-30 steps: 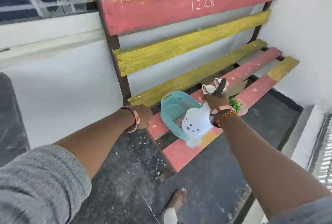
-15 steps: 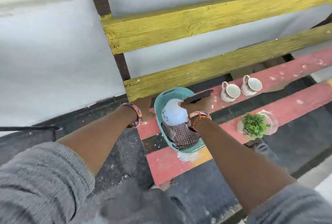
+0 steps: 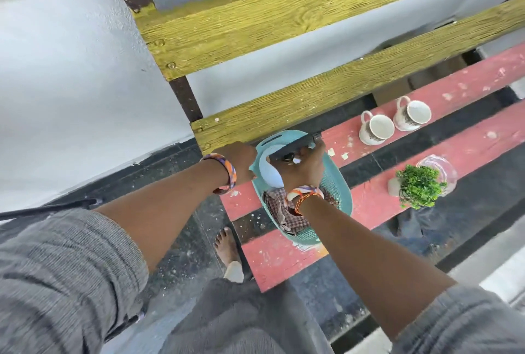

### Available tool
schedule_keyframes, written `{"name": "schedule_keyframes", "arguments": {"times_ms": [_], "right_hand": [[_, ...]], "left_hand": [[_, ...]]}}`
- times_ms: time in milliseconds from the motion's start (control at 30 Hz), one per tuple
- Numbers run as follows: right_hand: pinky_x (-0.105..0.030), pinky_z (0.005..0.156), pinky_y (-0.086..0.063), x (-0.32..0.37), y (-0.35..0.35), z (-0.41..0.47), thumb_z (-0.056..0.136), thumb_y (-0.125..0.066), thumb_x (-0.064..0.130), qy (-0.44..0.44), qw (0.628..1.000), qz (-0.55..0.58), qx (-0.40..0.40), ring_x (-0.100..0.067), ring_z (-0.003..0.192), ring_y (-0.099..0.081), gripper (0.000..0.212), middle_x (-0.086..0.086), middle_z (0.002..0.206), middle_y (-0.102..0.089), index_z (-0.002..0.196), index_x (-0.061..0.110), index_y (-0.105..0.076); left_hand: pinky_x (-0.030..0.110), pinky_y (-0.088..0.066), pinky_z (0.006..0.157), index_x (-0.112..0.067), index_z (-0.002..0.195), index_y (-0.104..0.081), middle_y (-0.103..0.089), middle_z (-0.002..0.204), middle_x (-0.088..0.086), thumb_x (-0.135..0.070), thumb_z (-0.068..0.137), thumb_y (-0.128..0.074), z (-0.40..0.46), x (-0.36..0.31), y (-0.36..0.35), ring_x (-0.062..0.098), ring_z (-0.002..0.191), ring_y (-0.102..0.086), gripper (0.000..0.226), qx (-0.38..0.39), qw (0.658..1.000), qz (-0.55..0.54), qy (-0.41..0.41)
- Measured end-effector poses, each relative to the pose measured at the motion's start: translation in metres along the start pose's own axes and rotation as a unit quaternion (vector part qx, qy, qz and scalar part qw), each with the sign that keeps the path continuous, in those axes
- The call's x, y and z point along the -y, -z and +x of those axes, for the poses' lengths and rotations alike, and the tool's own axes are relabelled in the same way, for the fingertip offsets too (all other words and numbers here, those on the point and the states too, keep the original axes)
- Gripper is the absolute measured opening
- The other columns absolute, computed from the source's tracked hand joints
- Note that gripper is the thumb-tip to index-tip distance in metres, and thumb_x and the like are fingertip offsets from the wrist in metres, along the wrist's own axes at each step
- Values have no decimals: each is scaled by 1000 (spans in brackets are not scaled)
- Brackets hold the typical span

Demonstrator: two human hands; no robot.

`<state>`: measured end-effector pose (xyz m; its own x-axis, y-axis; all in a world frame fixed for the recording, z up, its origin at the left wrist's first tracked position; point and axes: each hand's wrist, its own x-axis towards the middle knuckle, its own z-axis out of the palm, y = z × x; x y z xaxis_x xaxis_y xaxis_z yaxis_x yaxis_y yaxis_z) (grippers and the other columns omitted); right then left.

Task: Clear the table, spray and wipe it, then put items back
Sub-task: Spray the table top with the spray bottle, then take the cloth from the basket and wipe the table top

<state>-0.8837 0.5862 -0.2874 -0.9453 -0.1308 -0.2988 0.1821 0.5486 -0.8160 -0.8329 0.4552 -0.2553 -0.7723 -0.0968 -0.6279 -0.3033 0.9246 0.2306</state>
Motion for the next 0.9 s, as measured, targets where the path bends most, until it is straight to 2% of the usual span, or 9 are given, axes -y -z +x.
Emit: {"name": "schedule_keyframes", "arguments": {"times_ms": [100, 200, 233, 333, 467, 633, 733, 833, 900], "right_hand": [[-40, 95, -44, -16, 0, -15, 62, -83, 15, -99, 992, -73, 40, -31, 114, -51, 93, -19, 120, -55, 135, 3, -26], [-41, 104, -37, -36, 2, -31, 88, -60, 19, -235, 912, -187, 278, -37, 127, -42, 26, -27, 136, -43, 91, -3, -45], [-40, 102, -37, -39, 0, -35, 93, -53, 21, -242, 890, -221, 316, -37, 127, -43, 27, -26, 137, -45, 86, -5, -48], [-38, 91, -44, -42, -5, -32, 92, -52, 26, -162, 903, -313, 245, -34, 113, -55, 34, -20, 123, -59, 111, -2, -55], [-39, 93, -46, -42, -11, -26, 97, -39, 11, -39, 856, -438, 271, -32, 113, -57, 24, -17, 122, -59, 113, 2, -53], [-36, 77, -45, -50, -2, -17, 90, -43, 4, -8, 885, -384, 262, -33, 94, -59, 19, -22, 104, -64, 103, 0, -57], [-31, 79, -48, -46, 13, -3, 88, -47, 4, -15, 881, -357, 312, -30, 95, -59, 25, -19, 101, -65, 108, -4, -58], [-33, 85, -48, -42, 29, -1, 84, -57, 12, -47, 808, -395, 434, -30, 104, -55, 43, -12, 110, -59, 125, 4, -50], [-41, 96, -46, -46, 30, -5, 83, -60, 18, 14, 748, -482, 456, -34, 115, -52, 48, -13, 122, -56, 129, 8, -47]], "left_hand": [[32, -46, 73, -6, 111, -55, -60, 99, 11, -28, 90, -54, 3, 5, 3, 27, 88, -58, 30, 9, 1000, 1, -14], [31, -46, 79, -9, 119, -53, -61, 117, 10, -28, 90, -54, 9, 8, 1, 27, 105, -58, 34, 25, 999, -5, -41], [30, -45, 79, -9, 121, -53, -60, 120, 10, -28, 91, -53, 10, 8, 0, 27, 107, -57, 36, 30, 998, 0, -48], [28, -44, 80, -11, 127, -50, -59, 123, 9, -31, 92, -50, 13, 12, -7, 26, 110, -56, 40, 37, 998, 3, -56], [29, -46, 84, -16, 130, -48, -61, 122, 8, -30, 94, -46, 10, 19, -13, 25, 108, -58, 39, 30, 997, -20, -61], [44, -55, 83, -24, 138, -36, -63, 120, 4, -20, 93, -41, -3, 27, -13, 26, 95, -65, 45, 3, 995, -82, -52], [39, -55, 82, -24, 140, -33, -61, 124, 5, -20, 92, -44, -14, 29, -13, 26, 95, -65, 49, -46, 992, -112, -29], [39, -54, 85, -22, 140, -32, -60, 127, 7, -20, 91, -47, -27, 25, -19, 26, 100, -63, 51, -74, 988, -136, -9], [42, -52, 90, -19, 141, -31, -58, 129, 9, -20, 91, -49, -36, 20, -26, 28, 106, -61, 53, -81, 987, -142, -2]]}}
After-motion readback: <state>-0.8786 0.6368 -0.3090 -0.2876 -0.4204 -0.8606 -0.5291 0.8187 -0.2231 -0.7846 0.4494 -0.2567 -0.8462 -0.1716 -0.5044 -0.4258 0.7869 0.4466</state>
